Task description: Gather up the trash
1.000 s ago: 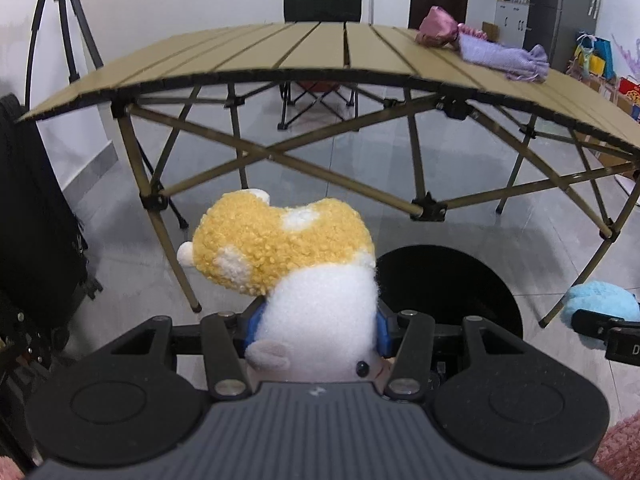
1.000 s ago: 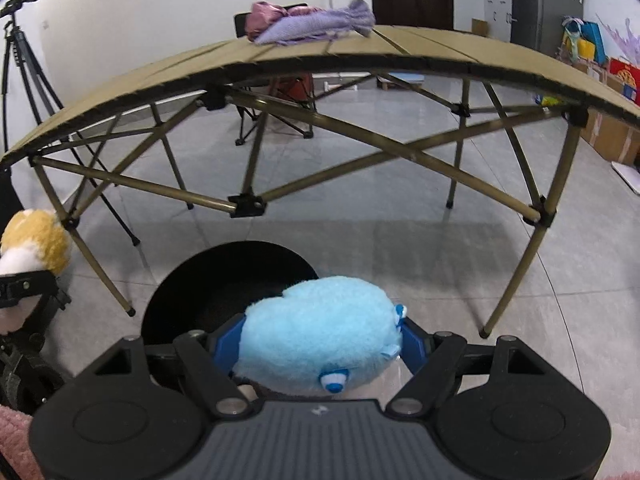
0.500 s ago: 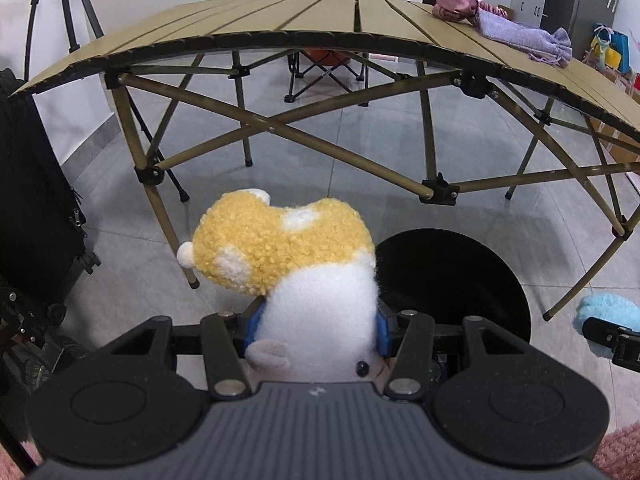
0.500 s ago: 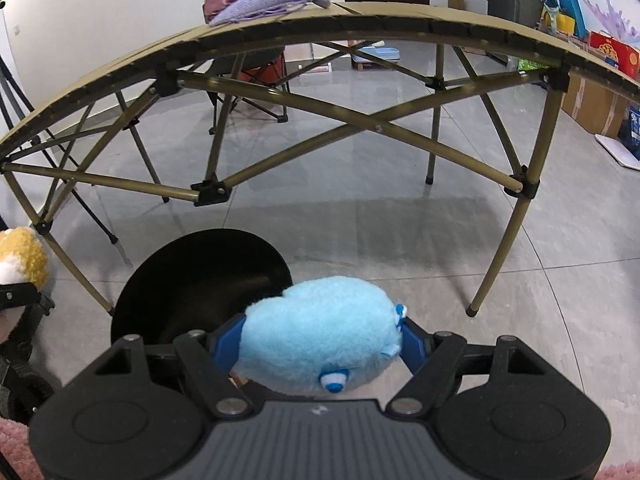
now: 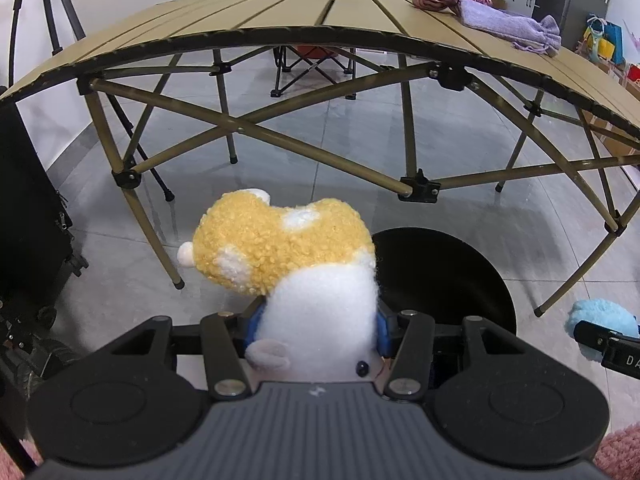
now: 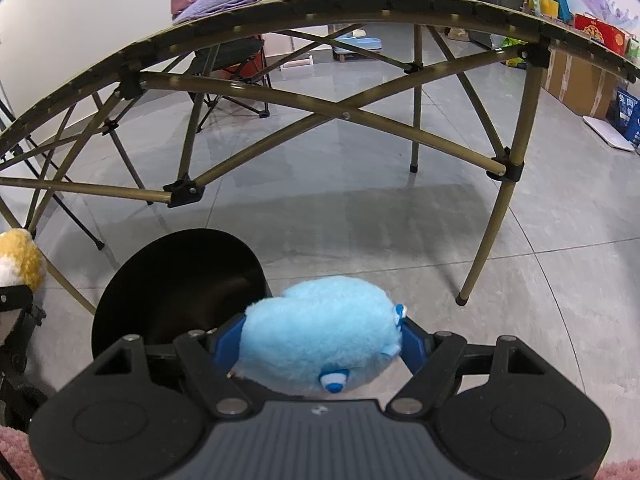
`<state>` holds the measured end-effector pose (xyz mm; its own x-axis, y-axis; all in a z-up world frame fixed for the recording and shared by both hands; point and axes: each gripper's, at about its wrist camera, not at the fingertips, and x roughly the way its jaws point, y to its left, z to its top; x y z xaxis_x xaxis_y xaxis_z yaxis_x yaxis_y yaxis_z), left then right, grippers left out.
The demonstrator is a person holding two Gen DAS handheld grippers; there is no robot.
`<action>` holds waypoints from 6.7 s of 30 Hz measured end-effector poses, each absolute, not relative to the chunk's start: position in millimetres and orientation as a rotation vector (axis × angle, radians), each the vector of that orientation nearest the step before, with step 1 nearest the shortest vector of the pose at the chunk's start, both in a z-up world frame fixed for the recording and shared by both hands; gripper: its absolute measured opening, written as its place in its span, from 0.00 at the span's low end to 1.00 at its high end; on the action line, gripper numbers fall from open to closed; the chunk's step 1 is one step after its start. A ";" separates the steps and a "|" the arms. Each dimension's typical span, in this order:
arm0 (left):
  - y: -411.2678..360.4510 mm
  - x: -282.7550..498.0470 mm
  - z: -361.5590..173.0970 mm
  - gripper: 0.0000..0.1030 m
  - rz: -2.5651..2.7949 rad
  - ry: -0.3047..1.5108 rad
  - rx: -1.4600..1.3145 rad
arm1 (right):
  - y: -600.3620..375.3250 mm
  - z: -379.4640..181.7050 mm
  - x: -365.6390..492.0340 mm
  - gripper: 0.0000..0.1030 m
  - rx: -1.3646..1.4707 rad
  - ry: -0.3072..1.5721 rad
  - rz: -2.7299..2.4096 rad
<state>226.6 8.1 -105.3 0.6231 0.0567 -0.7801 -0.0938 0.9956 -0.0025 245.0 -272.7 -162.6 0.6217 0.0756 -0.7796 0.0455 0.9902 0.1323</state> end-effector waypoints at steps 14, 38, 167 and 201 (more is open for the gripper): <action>-28.1 239.8 -106.8 0.50 0.024 0.911 -0.016 | -293.4 -166.0 245.9 0.74 0.175 0.891 -0.021; -90.2 270.6 -126.7 0.50 -0.047 0.990 0.022 | -340.5 -179.3 246.8 0.74 0.262 0.889 -0.095; 78.8 215.5 -110.2 1.00 0.234 0.984 -0.179 | -167.7 -154.0 274.2 0.74 0.070 0.922 0.173; 117.6 210.5 -124.8 1.00 0.285 1.024 -0.223 | -148.4 -194.4 314.5 1.00 0.166 1.076 0.134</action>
